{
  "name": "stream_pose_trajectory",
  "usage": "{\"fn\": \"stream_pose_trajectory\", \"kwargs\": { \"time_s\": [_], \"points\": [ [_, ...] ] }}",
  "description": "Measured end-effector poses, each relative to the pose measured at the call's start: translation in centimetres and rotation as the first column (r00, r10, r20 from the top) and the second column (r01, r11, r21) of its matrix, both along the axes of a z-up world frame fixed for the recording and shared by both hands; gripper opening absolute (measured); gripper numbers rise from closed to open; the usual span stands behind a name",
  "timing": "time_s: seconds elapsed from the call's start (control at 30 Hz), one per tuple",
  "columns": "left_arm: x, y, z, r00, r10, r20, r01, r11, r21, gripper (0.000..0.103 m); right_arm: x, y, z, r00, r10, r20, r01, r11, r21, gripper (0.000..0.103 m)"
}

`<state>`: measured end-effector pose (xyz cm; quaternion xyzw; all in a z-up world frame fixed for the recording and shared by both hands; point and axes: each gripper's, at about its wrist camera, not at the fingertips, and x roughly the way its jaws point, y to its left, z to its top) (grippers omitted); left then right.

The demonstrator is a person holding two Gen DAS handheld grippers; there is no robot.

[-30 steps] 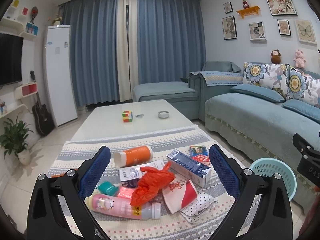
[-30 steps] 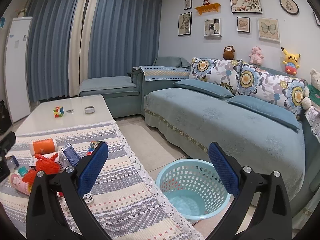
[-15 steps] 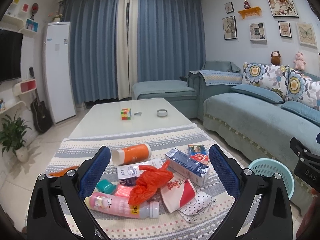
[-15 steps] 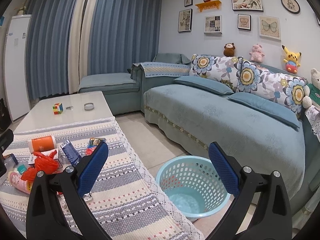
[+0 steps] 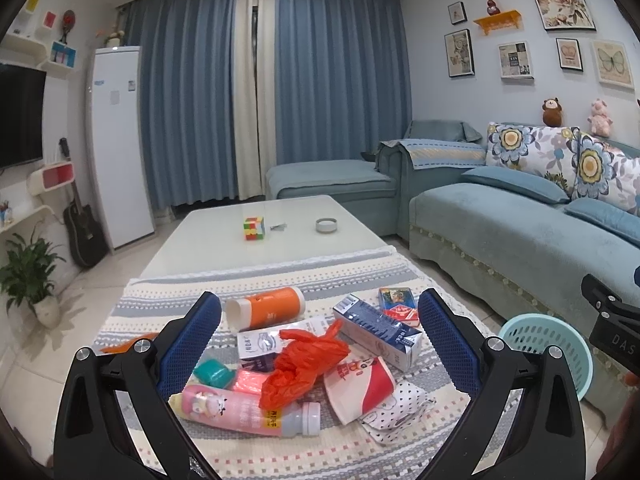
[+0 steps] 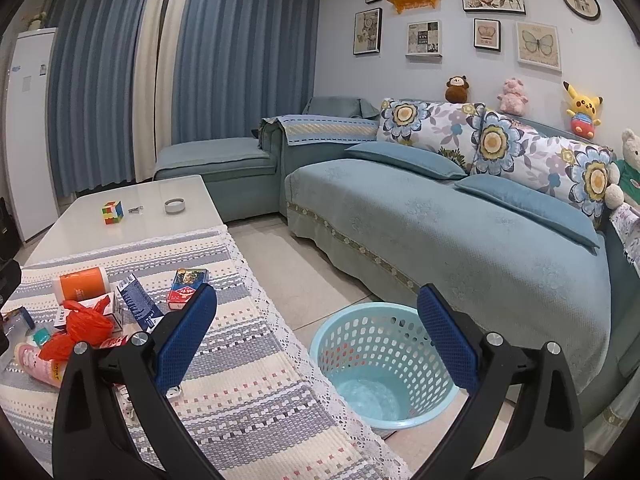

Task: Collect trash

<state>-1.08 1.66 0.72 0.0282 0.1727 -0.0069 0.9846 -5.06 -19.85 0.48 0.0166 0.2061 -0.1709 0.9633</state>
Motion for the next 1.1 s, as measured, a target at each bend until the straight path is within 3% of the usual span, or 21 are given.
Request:
{"fn": "stream_pose_trajectory", "kwargs": {
  "time_s": [0.53, 0.8, 0.97, 1.0, 1.07, 1.1],
  "points": [
    [0.0, 0.3, 0.1, 1.000, 0.003, -0.003, -0.003, 1.000, -0.003, 0.096, 0.1, 0.3, -0.3, 1.000, 0.004, 0.004, -0.004, 1.000, -0.009, 0.095],
    [-0.1, 5.7, 2.2, 0.996, 0.083, -0.014, -0.084, 0.994, -0.069, 0.096, 0.4, 1.7, 0.5, 0.997, 0.078, 0.023, -0.078, 0.997, -0.004, 0.094],
    [0.5, 12.9, 3.1, 0.985, 0.138, -0.104, -0.155, 0.971, -0.183, 0.096, 1.2, 4.0, 0.5, 0.980, 0.198, 0.018, -0.198, 0.980, -0.004, 0.074],
    [0.7, 14.5, 2.8, 0.980, 0.147, -0.131, -0.170, 0.966, -0.195, 0.096, 1.6, 4.5, 0.4, 0.974, 0.226, 0.004, -0.226, 0.974, 0.007, 0.068],
    [0.8, 17.0, 2.2, 0.970, 0.174, -0.171, -0.206, 0.959, -0.195, 0.096, 2.3, 5.5, -0.1, 0.960, 0.280, -0.023, -0.279, 0.960, 0.022, 0.047],
    [0.8, 18.8, 1.8, 0.960, 0.208, -0.188, -0.243, 0.951, -0.193, 0.096, 2.9, 6.3, -0.5, 0.954, 0.299, -0.037, -0.298, 0.954, 0.014, 0.045]
  ]
}}
